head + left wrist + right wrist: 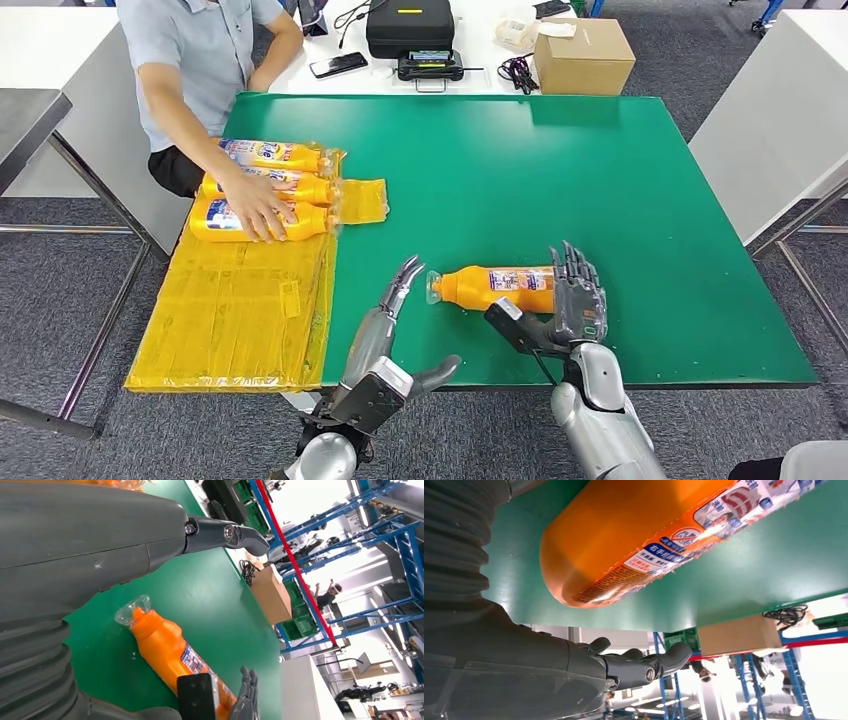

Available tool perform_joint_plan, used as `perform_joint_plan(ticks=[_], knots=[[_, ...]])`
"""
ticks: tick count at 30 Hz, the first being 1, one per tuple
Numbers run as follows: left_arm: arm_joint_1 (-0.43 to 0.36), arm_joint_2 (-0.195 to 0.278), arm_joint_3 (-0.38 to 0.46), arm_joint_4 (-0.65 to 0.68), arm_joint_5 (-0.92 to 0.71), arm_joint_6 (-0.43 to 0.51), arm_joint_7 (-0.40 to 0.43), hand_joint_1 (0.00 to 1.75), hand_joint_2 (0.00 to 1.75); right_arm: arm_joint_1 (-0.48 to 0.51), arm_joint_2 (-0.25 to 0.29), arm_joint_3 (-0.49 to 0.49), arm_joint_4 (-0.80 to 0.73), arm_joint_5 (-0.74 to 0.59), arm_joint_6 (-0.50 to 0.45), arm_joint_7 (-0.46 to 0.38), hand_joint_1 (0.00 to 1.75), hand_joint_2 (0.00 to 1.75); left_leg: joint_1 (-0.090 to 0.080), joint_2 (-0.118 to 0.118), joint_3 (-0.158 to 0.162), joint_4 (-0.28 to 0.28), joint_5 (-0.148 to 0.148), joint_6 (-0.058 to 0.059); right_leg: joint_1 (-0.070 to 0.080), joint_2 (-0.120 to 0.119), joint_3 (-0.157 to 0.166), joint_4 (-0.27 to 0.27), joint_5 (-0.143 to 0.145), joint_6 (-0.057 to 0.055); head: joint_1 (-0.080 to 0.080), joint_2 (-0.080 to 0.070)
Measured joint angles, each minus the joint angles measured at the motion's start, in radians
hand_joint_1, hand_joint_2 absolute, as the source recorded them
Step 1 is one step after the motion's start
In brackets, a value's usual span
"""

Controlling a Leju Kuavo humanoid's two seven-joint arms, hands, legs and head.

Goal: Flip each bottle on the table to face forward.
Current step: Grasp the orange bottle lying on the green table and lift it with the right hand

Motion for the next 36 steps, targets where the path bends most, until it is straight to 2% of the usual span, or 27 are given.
perform_joint_plan(ticks=[5,11,15,28,34,35,36], knots=[[-0.009,0.000,-0.011,0.003,-0.012,-0.001,0.005,0.00,1.75,-0.012,0.007,0.031,0.018,0.005,0.043,0.017,0.00,1.75,0.000,0.000,0.000,0.000,0.000,0.000,0.000,0.000,0.000,0.000,0.000,0.000,0.000,0.000],[-0.010,0.000,-0.019,0.004,-0.044,-0.008,0.033,0.00,1.75,-0.021,0.001,0.064,0.032,0.011,0.177,0.110,0.00,1.75,0.000,0.000,0.000,0.000,0.000,0.000,0.000,0.000,0.000,0.000,0.000,0.000,0.000,0.000],[-0.010,0.000,-0.020,0.004,-0.052,-0.022,0.039,0.00,1.75,-0.042,-0.009,0.077,0.041,0.010,0.229,0.145,0.00,1.75,0.000,0.000,0.001,0.000,0.000,0.000,0.000,0.000,0.001,0.000,0.000,0.000,0.000,0.000],[-0.014,-0.001,-0.025,0.005,-0.056,-0.039,0.039,0.00,1.75,-0.122,-0.021,0.100,0.100,0.018,0.291,0.166,0.00,1.75,0.000,0.000,0.004,0.000,0.000,0.000,0.000,0.000,0.003,0.000,0.000,0.000,0.000,0.000],[-0.018,-0.001,-0.026,0.005,-0.059,-0.040,0.040,0.00,1.75,-0.160,-0.021,0.116,0.130,0.044,0.322,0.218,0.00,1.75,0.000,0.000,0.004,0.000,0.000,0.000,0.000,0.000,0.003,0.000,0.000,0.000,0.000,0.000],[-0.018,-0.001,-0.026,0.005,-0.059,-0.040,0.041,0.00,1.75,-0.166,-0.021,0.120,0.134,0.050,0.328,0.225,0.28,1.75,0.000,0.000,0.004,0.000,0.000,0.000,0.000,0.000,0.003,0.000,0.000,0.000,0.000,0.000],[-0.019,-0.002,-0.026,0.005,-0.060,-0.040,0.041,0.00,1.75,-0.170,-0.022,0.123,0.138,0.054,0.332,0.230,0.72,1.75,0.000,0.000,0.004,0.000,0.000,0.000,0.000,0.000,0.003,0.000,0.000,0.000,0.000,0.000]])
